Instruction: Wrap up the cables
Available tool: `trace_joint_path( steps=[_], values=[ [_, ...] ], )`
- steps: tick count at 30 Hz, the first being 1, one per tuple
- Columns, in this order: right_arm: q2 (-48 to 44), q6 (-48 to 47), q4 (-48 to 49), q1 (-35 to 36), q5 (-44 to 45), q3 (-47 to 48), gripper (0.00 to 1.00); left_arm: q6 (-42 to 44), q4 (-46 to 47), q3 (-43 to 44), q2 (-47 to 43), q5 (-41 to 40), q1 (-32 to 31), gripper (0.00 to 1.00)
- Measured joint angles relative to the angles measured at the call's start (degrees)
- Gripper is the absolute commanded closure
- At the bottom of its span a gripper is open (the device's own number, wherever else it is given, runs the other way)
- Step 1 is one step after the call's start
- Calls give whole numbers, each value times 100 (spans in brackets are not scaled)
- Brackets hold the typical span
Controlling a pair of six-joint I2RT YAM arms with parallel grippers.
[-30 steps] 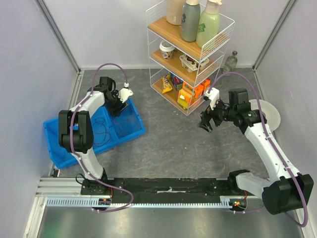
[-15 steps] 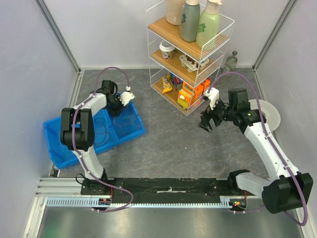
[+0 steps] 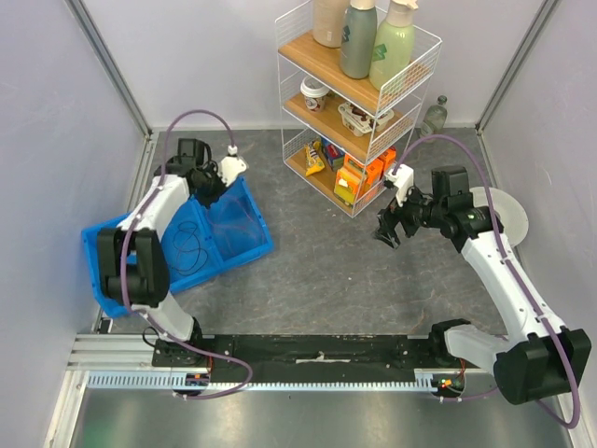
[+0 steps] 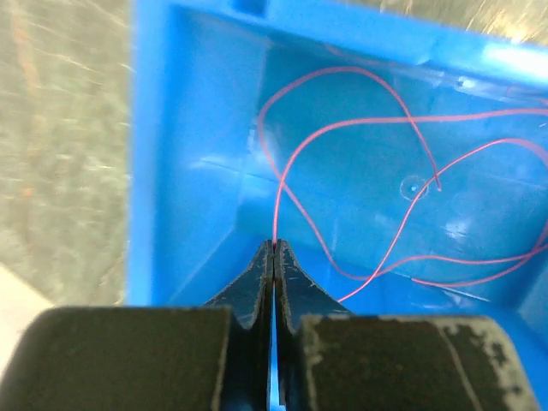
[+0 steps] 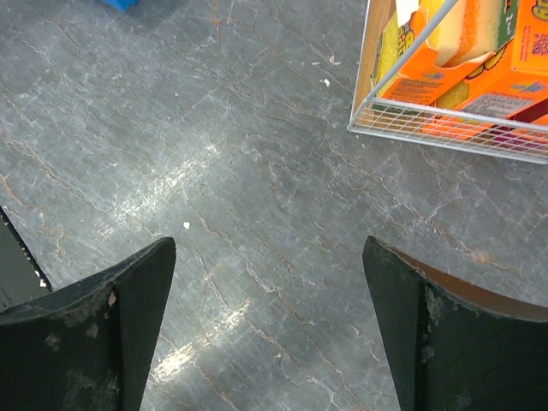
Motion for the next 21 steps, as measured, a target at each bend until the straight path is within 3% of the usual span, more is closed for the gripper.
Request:
trace_joint_path(
  steps=[6,11,21],
  values=[
    [-254,52,186,0,-236,11,2,-219,-369,645,-1117,317,-37,98],
    [-365,455,911,59,-494,11,2,-468,-678,1370,-1735,627,-262,98],
    [-448,1292,2514,955,-621,94,2,-1228,-1115,3641,-1991,909,-1419,98]
  ],
)
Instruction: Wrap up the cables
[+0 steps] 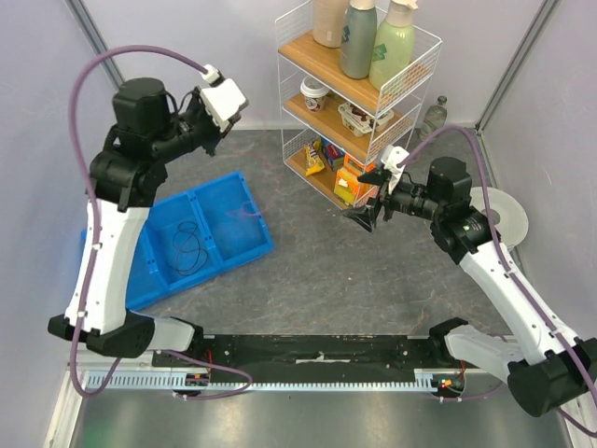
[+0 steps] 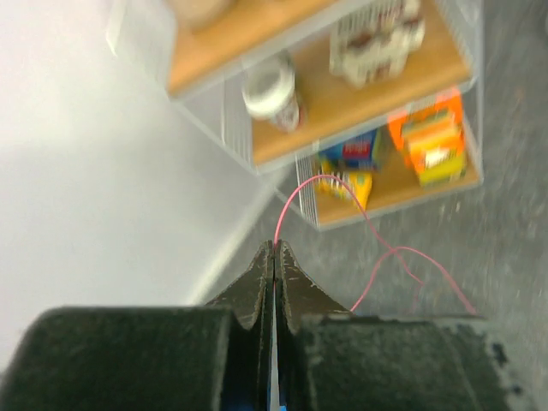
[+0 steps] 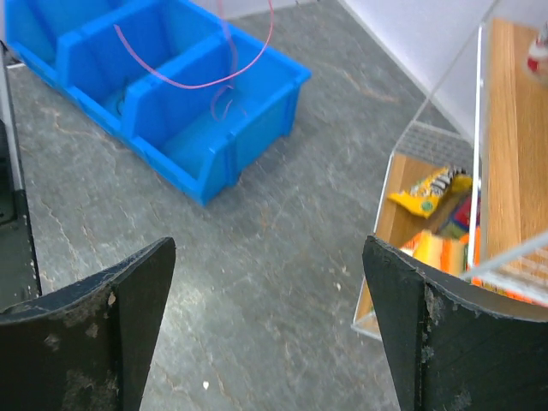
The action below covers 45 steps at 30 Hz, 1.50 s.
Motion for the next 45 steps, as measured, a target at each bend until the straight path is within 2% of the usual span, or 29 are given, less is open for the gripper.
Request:
trace_joint_path(
  steps=[5,9,18,23,27,35,40,45],
  values=[
    [114,116,313,391,24,334,2,-442,68,1434,90,197,-570,98],
    [70,160,501,673,55,516,2,-874,323,2131,179,417,-804,98],
    [-278,173,533,1014,120,527,2,-1626,916,2345,433,887,-1054,98],
    [-619,13,393,1191,293,498,3,-1947,1121,1926,476,1047,-1182,98],
    [-1019,-638,142,1250,540,450,4,-2345,1217,1403,562,1132,-1327,98],
    [-1849,-2953,-728,1276,603,63,14,-3012,1193,809,894,1257,-1493,98],
    [-1668,-4376,-1484,1467,350,52,16,-3359,1143,708,1093,1296,-1582,98],
    [-1353,-5582,-2013,2096,382,-146,20,-3731,1108,614,1261,1410,-1587,98]
  ],
)
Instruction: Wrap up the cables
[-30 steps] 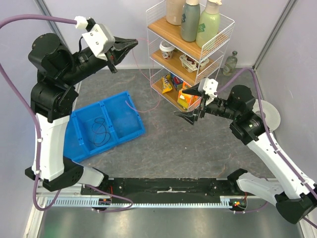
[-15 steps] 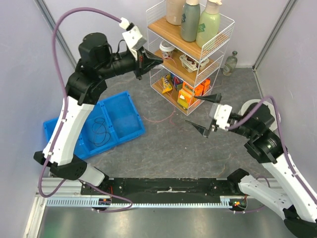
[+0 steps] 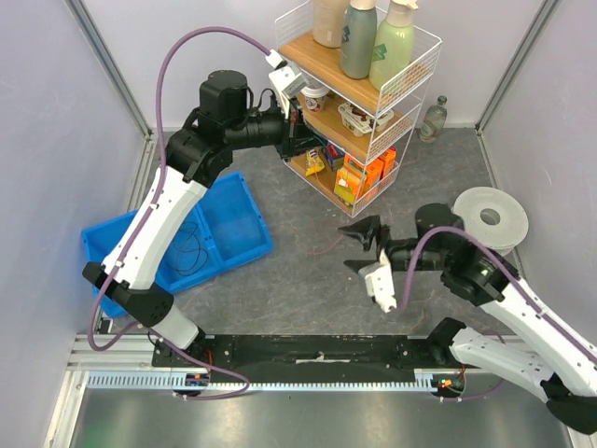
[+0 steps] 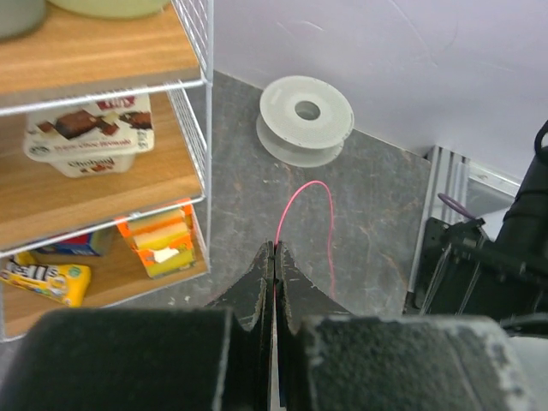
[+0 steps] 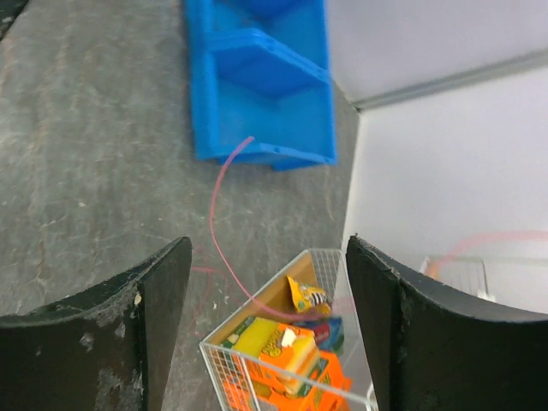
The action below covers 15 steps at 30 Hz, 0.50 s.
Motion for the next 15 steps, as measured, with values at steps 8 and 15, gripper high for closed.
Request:
trace_joint_path(
  steps=[8,15],
  values=[
    [492,-1298,-291,1202,798,-343,24,-393,-63,-374,61,264,-31,98],
    [881,-1731,-199,1528,1650,-619,34,-490,-61,-428,59,382,-35,98]
  ],
)
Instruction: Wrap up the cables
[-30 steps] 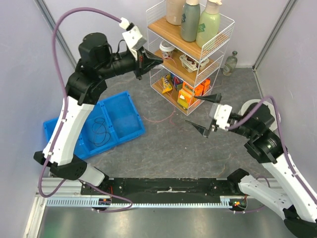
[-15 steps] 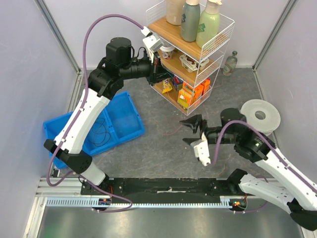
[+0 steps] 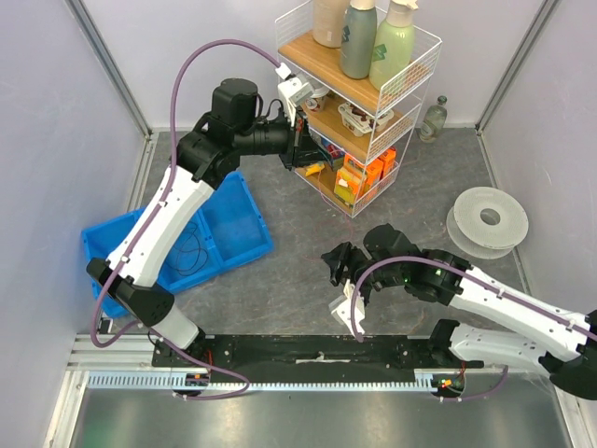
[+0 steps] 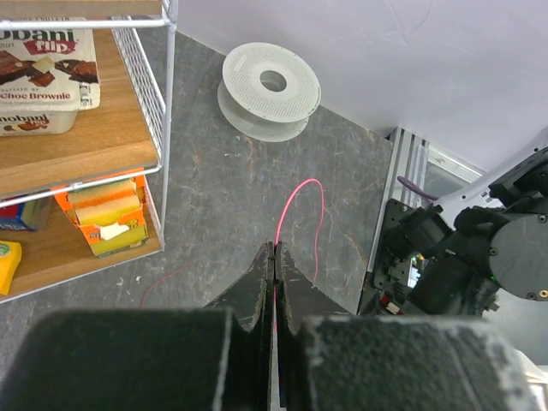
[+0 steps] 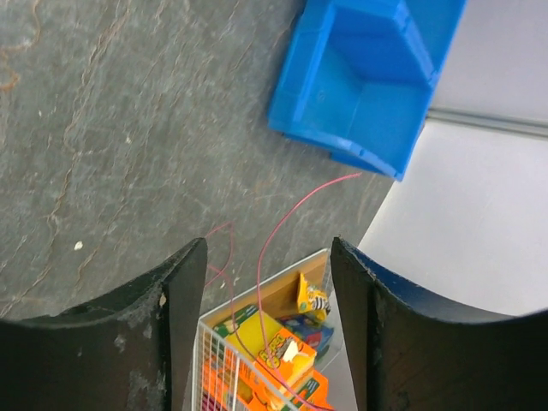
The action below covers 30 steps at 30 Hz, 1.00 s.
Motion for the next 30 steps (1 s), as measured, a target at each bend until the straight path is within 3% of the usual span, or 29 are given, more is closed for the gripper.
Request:
trace_joint_path(
  steps=[9,11,13,18,20,21,24,25,26,27,30],
  values=[
    [83,-317,450,109,907,-553,36,-70,0,-149,-28,111,-4,98],
    [90,-393,577,199,1165,-708,42,-85,0,-181,-33,127,-4,98],
    [114,-446,719,251,1394,-822,53,-107,-4,-210,-33,140,-4,99],
    [166,-380,1152,278,1781,-966,95,-157,0,-258,-44,142,-4,98],
    [164,-216,1296,286,1836,-962,100,-166,-2,-330,-63,149,-4,98],
    [157,-107,1329,289,1808,-946,100,-170,-7,-354,-66,149,-4,94],
    [111,490,1285,289,1626,-752,100,-175,-28,-546,-79,197,-2,64],
    [101,632,1279,289,1578,-667,100,-168,-55,-621,-79,251,15,51],
    [66,1021,1268,289,1469,-450,100,-164,-81,-695,-79,295,35,27],
    [31,1281,1270,289,1408,-317,100,-175,-116,-780,-79,361,79,16],
    [-173,2295,1292,291,1165,81,100,-267,-162,-1054,-103,686,389,8]
  ],
)
